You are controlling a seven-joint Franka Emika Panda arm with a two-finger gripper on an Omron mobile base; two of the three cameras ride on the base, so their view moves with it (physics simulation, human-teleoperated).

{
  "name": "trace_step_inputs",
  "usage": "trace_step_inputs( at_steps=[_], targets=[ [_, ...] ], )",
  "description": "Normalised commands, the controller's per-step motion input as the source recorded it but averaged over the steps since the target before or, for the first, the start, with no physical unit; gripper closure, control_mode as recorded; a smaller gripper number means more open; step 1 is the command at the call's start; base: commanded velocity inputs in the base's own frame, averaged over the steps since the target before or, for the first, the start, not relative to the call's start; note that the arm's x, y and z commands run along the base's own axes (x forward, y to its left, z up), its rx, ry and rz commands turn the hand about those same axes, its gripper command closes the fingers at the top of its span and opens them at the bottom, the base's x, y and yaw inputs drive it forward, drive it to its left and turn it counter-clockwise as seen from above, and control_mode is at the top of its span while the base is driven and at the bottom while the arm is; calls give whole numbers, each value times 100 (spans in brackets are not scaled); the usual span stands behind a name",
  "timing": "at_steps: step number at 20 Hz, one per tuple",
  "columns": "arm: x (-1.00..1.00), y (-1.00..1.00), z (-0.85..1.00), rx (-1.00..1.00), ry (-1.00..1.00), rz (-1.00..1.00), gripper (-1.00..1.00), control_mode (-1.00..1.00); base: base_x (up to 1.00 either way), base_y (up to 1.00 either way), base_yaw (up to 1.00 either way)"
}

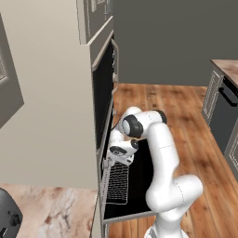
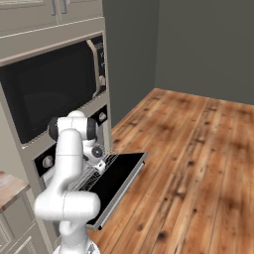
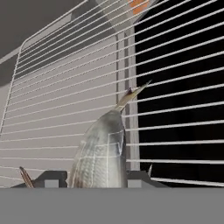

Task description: Place the fish on the bottom rack of the oven, and slide the tray back inside. Close the oven door.

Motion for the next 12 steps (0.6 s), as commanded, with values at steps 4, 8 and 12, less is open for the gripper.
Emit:
trace_step_inputs(
  at_steps=[4,8,12],
  targets=[
    [3,0,-5,-4,0,-23,-100,-100,0,0,0],
    [0,0,0,0,0,-17,-100,-100,0,0,0],
    [0,-7,26,0,0,-9,-100,-100,0,0,0]
  ],
)
